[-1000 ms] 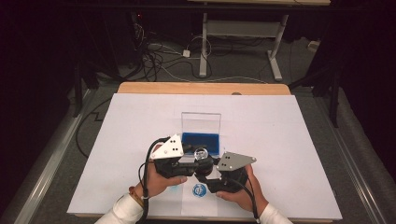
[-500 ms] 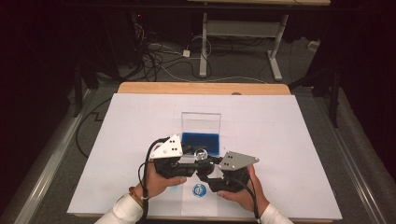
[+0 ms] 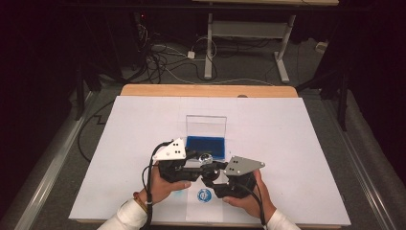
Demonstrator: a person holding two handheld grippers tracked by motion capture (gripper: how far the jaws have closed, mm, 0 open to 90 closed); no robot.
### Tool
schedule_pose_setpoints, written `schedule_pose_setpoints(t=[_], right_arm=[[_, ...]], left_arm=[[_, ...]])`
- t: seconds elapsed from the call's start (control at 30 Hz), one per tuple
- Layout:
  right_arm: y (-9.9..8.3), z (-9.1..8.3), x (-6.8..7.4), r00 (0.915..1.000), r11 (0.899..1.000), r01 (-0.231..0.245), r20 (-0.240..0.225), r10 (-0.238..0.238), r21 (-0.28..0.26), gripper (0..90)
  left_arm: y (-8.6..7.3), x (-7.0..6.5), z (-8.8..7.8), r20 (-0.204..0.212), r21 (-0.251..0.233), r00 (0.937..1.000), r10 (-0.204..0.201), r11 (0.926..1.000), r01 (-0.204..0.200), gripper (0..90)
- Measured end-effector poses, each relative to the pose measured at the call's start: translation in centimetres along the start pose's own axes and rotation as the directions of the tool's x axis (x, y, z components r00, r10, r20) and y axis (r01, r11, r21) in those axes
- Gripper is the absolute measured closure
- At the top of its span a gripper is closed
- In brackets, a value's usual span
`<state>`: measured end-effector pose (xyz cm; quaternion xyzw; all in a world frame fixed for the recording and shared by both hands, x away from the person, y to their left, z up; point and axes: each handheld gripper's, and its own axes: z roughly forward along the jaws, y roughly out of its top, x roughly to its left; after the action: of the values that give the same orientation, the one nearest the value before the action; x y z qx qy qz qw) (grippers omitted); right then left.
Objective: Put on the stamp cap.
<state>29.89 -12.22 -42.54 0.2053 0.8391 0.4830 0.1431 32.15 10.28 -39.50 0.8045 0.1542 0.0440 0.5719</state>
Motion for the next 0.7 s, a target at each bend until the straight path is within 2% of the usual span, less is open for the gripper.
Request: schedule_pose_setpoints(t=[0.1, 0.23, 0.7], right_arm=[[0.0, 0.0, 0.0, 1.0, 1.0, 0.003, 0.003, -0.003, 0.007, 38.8], [0.1, -0.1, 0.2, 0.9999, 1.0, 0.011, 0.007, -0.011, 0.013, 38.9], [0.3, -0.4, 0.4, 0.9999, 1.0, -0.005, -0.011, 0.005, 0.007, 38.8]], left_arm=[[-0.1, 0.0, 0.1, 0.006, -0.001, 1.0, -0.002, 1.0, 0.002, 54.2], [-0.2, -0.3, 0.1, 0.002, -0.003, 0.9999, 0.016, 0.9999, -0.016, 54.2], [0.0, -1.1, 0.1, -0.005, -0.016, 0.9985, 0.055, 0.9984, -0.055, 54.2]])
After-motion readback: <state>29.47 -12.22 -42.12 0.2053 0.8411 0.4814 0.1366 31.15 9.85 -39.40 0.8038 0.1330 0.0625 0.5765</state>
